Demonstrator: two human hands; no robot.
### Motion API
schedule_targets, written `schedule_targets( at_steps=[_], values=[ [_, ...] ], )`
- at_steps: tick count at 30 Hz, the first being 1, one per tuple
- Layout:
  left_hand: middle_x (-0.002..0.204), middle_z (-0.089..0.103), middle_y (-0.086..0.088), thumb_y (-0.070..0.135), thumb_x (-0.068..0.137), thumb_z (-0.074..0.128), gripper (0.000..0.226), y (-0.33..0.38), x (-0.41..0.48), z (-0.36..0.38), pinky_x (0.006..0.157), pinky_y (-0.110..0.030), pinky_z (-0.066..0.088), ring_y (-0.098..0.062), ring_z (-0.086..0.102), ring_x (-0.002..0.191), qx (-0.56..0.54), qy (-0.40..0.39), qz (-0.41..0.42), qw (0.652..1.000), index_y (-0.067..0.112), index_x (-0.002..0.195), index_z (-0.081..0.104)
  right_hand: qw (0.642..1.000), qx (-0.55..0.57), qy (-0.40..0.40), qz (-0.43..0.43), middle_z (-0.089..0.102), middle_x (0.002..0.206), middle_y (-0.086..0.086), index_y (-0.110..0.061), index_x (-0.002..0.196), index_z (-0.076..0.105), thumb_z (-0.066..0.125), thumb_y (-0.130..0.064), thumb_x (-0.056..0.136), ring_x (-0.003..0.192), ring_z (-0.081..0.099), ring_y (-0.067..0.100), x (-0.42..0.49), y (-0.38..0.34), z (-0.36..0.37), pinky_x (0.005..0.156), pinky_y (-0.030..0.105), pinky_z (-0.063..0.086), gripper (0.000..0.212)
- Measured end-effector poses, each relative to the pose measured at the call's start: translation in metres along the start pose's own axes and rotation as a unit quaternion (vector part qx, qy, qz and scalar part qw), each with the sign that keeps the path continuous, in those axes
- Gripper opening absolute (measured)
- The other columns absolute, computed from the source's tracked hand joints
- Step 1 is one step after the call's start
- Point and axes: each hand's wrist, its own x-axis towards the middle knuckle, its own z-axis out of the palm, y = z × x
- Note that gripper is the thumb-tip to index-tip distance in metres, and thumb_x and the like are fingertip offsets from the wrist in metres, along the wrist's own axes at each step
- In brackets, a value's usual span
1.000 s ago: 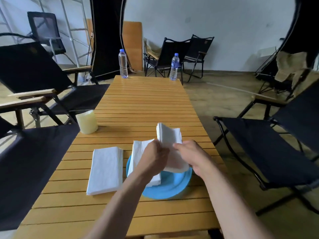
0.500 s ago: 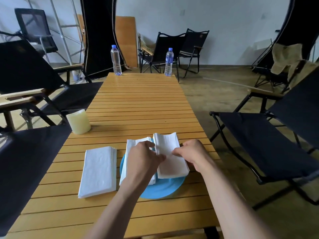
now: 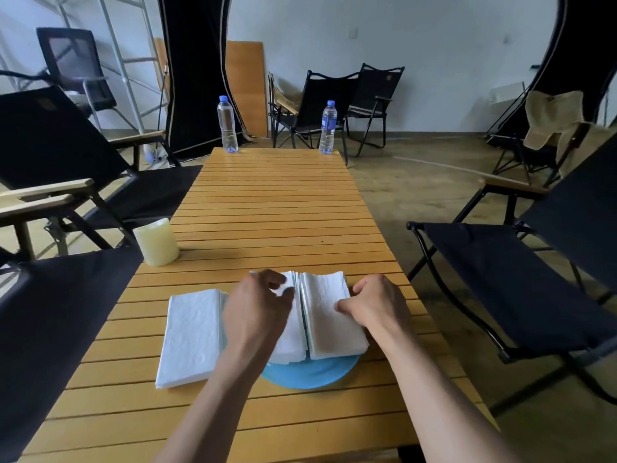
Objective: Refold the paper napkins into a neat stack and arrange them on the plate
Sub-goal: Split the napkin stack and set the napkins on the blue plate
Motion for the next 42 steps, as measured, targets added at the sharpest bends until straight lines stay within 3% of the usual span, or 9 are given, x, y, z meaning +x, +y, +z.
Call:
schedule_targets(
  at_steps=[2, 4, 9, 16, 23, 29, 34, 39, 42],
  values=[
    [0.12, 0.066, -0.002, 0.04, 0.089, 0.069, 0.035, -0.013, 0.01, -0.01, 0.075, -0.031, 0.044, -0.026, 0.063, 0.105, 0.059, 0.026, -0.022, 0.998, 0.026, 0.121, 0.067, 1.0, 0.008, 0.025, -0.007, 0.048, 0.062, -0.014, -0.027, 0.065, 0.048, 0.085, -0.039, 0.074, 0.055, 0.047, 0.005, 0.0, -0.003, -0.003, 0.048, 0.021, 0.037, 0.04],
    [0.125, 0.062, -0.012, 0.045, 0.09, 0.066, 0.049, -0.027, 0.018, -0.017, 0.085, -0.037, 0.046, -0.033, 0.057, 0.116, 0.11, -0.018, -0.066, 0.992, 0.014, 0.128, 0.059, 0.999, 0.007, 0.037, -0.007, 0.048, 0.061, -0.014, -0.026, 0.066, 0.051, 0.083, -0.04, 0.076, 0.053, 0.046, 0.005, 0.0, -0.004, -0.004, 0.048, 0.02, 0.036, 0.036],
    [0.105, 0.073, -0.012, 0.033, 0.085, 0.073, 0.036, -0.038, 0.014, -0.015, 0.083, -0.038, 0.054, -0.035, 0.064, 0.101, 0.086, -0.11, -0.087, 0.986, 0.011, 0.113, 0.068, 1.0, -0.009, -0.009, 0.01, 0.06, 0.064, -0.005, -0.015, 0.073, 0.066, 0.079, -0.035, 0.08, 0.048, 0.052, 0.01, 0.0, -0.006, 0.006, 0.041, 0.018, 0.03, 0.025],
    [0.092, 0.072, -0.006, 0.025, 0.081, 0.074, 0.025, -0.035, 0.007, -0.01, 0.069, -0.035, 0.053, -0.032, 0.064, 0.09, 0.091, -0.097, -0.06, 0.989, 0.012, 0.101, 0.071, 0.999, -0.03, -0.011, 0.017, 0.057, 0.062, -0.004, -0.014, 0.073, 0.064, 0.08, -0.034, 0.08, 0.046, 0.049, 0.011, -0.002, -0.007, 0.012, 0.04, 0.018, 0.028, 0.026],
    [0.077, 0.058, -0.002, 0.044, 0.089, 0.066, 0.039, -0.04, 0.013, -0.018, 0.057, -0.03, 0.035, -0.029, 0.054, 0.077, 0.138, -0.082, -0.083, 0.984, 0.016, 0.072, 0.046, 0.999, -0.026, -0.026, 0.018, 0.058, 0.066, -0.002, -0.016, 0.069, 0.054, 0.071, -0.041, 0.087, 0.051, 0.052, 0.013, 0.0, -0.007, 0.003, 0.042, 0.022, 0.029, 0.036],
    [0.092, 0.065, -0.009, 0.037, 0.091, 0.067, 0.03, -0.042, 0.017, -0.015, 0.066, -0.03, 0.042, -0.03, 0.057, 0.083, 0.092, -0.139, -0.089, 0.982, 0.009, 0.091, 0.055, 0.998, -0.036, -0.036, 0.023, 0.061, 0.068, -0.001, -0.015, 0.072, 0.057, 0.072, -0.04, 0.087, 0.05, 0.055, 0.012, -0.004, -0.008, 0.007, 0.039, 0.02, 0.03, 0.032],
    [0.077, 0.057, -0.001, 0.035, 0.088, 0.068, 0.029, -0.042, 0.01, -0.01, 0.067, -0.031, 0.043, -0.028, 0.057, 0.081, 0.081, -0.144, -0.091, 0.982, 0.015, 0.078, 0.05, 0.998, -0.047, -0.044, 0.028, 0.061, 0.07, -0.001, -0.015, 0.076, 0.057, 0.073, -0.041, 0.087, 0.051, 0.055, 0.012, -0.008, -0.013, 0.005, 0.04, 0.021, 0.029, 0.032],
    [0.082, 0.067, -0.001, 0.041, 0.084, 0.072, 0.027, -0.05, 0.016, -0.037, 0.084, -0.04, 0.057, -0.029, 0.067, 0.091, -0.002, -0.115, -0.112, 0.987, 0.017, 0.088, 0.06, 0.997, -0.077, -0.01, 0.02, 0.057, 0.068, -0.001, -0.016, 0.072, 0.054, 0.071, -0.04, 0.089, 0.053, 0.051, 0.014, -0.015, -0.026, -0.008, 0.044, 0.023, 0.03, 0.034],
    [0.102, 0.072, -0.003, 0.043, 0.086, 0.07, 0.034, -0.071, 0.032, -0.071, 0.077, -0.031, 0.052, -0.025, 0.066, 0.093, 0.06, -0.016, -0.129, 0.99, 0.019, 0.11, 0.067, 0.994, -0.005, 0.058, -0.091, 0.071, 0.1, 0.001, -0.016, 0.105, 0.069, 0.069, -0.036, 0.092, 0.087, 0.066, 0.02, -0.029, -0.049, -0.007, 0.065, 0.022, 0.041, 0.024]
  ],
)
